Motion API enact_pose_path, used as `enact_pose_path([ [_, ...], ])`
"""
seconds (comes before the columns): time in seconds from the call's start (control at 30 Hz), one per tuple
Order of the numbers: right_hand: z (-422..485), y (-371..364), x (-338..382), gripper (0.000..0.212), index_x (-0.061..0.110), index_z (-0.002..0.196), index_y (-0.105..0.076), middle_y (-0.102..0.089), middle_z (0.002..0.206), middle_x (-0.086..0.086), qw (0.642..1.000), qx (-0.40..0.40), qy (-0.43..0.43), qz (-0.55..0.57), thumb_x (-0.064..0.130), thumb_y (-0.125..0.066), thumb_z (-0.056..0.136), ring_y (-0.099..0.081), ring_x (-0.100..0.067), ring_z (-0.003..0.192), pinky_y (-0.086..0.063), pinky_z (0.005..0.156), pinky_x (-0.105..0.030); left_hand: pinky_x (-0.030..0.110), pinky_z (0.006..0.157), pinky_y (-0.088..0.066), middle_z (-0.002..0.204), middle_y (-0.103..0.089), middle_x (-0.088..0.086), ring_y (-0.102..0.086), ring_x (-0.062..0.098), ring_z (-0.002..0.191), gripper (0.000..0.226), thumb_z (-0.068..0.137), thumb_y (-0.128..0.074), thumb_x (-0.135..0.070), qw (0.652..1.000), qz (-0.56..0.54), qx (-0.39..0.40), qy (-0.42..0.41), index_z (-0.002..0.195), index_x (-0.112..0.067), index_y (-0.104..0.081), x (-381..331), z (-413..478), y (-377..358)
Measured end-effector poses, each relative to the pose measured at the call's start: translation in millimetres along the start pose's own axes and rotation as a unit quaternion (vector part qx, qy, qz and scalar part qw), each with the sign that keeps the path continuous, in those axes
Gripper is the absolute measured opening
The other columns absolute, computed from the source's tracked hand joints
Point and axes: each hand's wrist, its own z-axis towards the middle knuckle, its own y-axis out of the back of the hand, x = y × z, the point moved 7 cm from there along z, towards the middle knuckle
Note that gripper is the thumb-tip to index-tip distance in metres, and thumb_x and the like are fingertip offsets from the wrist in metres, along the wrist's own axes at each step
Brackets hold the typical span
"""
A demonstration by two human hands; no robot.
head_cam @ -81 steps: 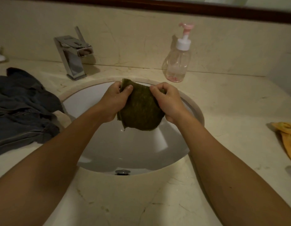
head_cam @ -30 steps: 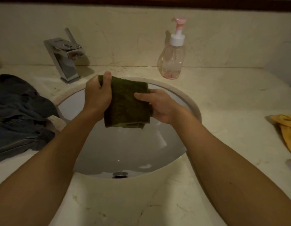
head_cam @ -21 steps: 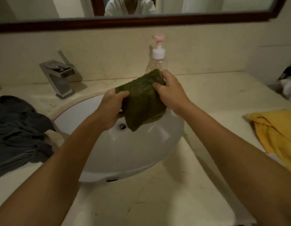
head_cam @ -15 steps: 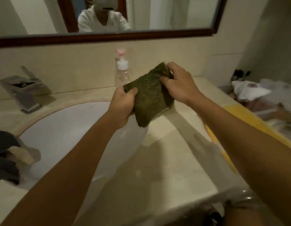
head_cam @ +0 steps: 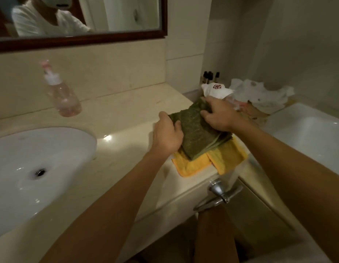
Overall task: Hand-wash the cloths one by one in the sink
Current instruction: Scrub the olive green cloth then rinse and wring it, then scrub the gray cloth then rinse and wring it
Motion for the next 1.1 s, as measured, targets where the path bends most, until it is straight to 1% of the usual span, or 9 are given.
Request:
enact_pose_path([
  [0.1, 2.3, -26.6, -15.9, 0.045, 0.008, 0.137, -0.048, -0.045, 0.146, -0.019, 0.995, -0.013, -0.006, -0.102, 0.030, -0.058, 0.099, -0.042, -0.044, 0.133, -0.041, 0.107, -0.050, 0.049, 0.085, -0.051, 0.117, -0.054, 0.013, -0.057, 0.036, 0.105, 0.038, 0.096, -0.058, -0.034, 0.988, 0.138, -0.042, -0.053, 0.121, -0.009, -0.044, 5.1, -1.8, 0.5],
  [0.2, -1.5, -24.0, -12.6, 0.041, 0.009, 0.132, -0.054, -0.049, 0.139, -0.018, 0.992, -0.102, 0.032, -0.066, 0.036, -0.055, 0.101, -0.045, -0.042, 0.129, -0.042, 0.101, -0.048, 0.047, 0.092, -0.049, 0.131, -0.048, 0.008, -0.050, 0.030, 0.118, 0.053, 0.094, -0.057, -0.045, 0.970, 0.193, -0.079, -0.129, 0.134, -0.012, -0.045, -3.7, -8.0, 4.8],
  [0.3, -4.4, -43.5, -8.1, 0.056, 0.016, 0.150, -0.046, -0.048, 0.150, -0.013, 0.997, 0.009, 0.070, -0.015, 0.050, -0.044, 0.106, -0.044, -0.033, 0.138, -0.039, 0.108, -0.041, 0.045, 0.103, -0.044, 0.144, -0.046, 0.007, -0.043, 0.026, 0.132, 0.058, 0.099, -0.047, -0.051, 0.963, 0.200, 0.023, -0.179, 0.142, -0.011, -0.045, -2.2, -9.8, -13.4],
  [0.37, -8.3, -60.9, -14.8, 0.068, 0.024, 0.163, -0.025, -0.025, 0.169, -0.005, 0.992, 0.103, 0.054, -0.049, 0.060, -0.033, 0.105, -0.023, -0.025, 0.155, -0.023, 0.124, -0.043, 0.045, 0.117, -0.030, 0.159, -0.032, 0.004, -0.026, 0.021, 0.147, 0.065, 0.102, -0.039, -0.054, 0.964, 0.198, 0.102, -0.147, 0.152, -0.013, -0.036, 6.2, -8.7, -21.7],
  [0.43, -8.3, -62.2, -18.5, 0.071, 0.028, 0.164, -0.017, -0.015, 0.172, -0.002, 0.989, 0.119, 0.034, -0.082, 0.064, -0.028, 0.104, -0.014, -0.026, 0.157, -0.019, 0.125, -0.051, 0.049, 0.122, -0.017, 0.167, -0.015, -0.004, -0.010, 0.016, 0.153, 0.071, 0.101, -0.037, -0.059, 0.960, 0.202, 0.156, -0.115, 0.158, -0.020, -0.024, 11.4, -7.6, -19.2],
  [0.53, -8.9, -48.5, 5.8, 0.071, 0.026, 0.161, -0.023, -0.024, 0.168, -0.007, 0.991, 0.070, 0.038, -0.105, 0.066, -0.029, 0.102, -0.020, -0.036, 0.153, -0.027, 0.118, -0.062, 0.053, 0.123, -0.009, 0.168, -0.004, -0.009, 0.000, 0.015, 0.155, 0.080, 0.096, -0.039, -0.067, 0.956, 0.208, 0.180, -0.101, 0.160, -0.027, -0.013, 17.2, -9.4, 4.6],
  [0.67, -20.0, -52.3, 79.7, 0.078, 0.025, 0.163, -0.020, -0.020, 0.171, -0.004, 0.989, 0.053, 0.104, -0.088, 0.070, -0.031, 0.101, -0.013, -0.030, 0.157, -0.021, 0.123, -0.058, 0.049, 0.123, -0.005, 0.168, 0.000, -0.010, 0.002, 0.013, 0.155, 0.081, 0.095, -0.041, -0.068, 0.960, 0.226, 0.139, -0.083, 0.160, -0.030, -0.011, 43.8, -9.7, 66.1],
  [0.8, -28.9, -82.7, 174.5, 0.080, 0.027, 0.163, -0.021, -0.021, 0.170, 0.000, 0.981, 0.063, 0.173, -0.062, 0.068, -0.044, 0.099, -0.016, -0.026, 0.157, -0.023, 0.124, -0.055, 0.053, 0.123, -0.013, 0.169, -0.002, -0.007, -0.004, 0.016, 0.154, 0.081, 0.095, -0.046, -0.066, 0.952, 0.283, 0.109, -0.047, 0.160, -0.030, -0.014, 96.5, -15.6, 152.9],
  [1.1, -79.4, -194.4, 420.7, 0.081, 0.017, 0.160, -0.030, -0.036, 0.164, -0.005, 0.916, 0.186, 0.355, -0.005, 0.056, -0.062, 0.097, -0.036, -0.026, 0.148, -0.031, 0.114, -0.034, 0.059, 0.120, -0.016, 0.165, -0.021, -0.002, -0.017, 0.022, 0.151, 0.076, 0.093, -0.054, -0.063, 0.914, 0.378, -0.036, 0.141, 0.155, -0.029, -0.027, 230.4, -115.8, 399.4],
])
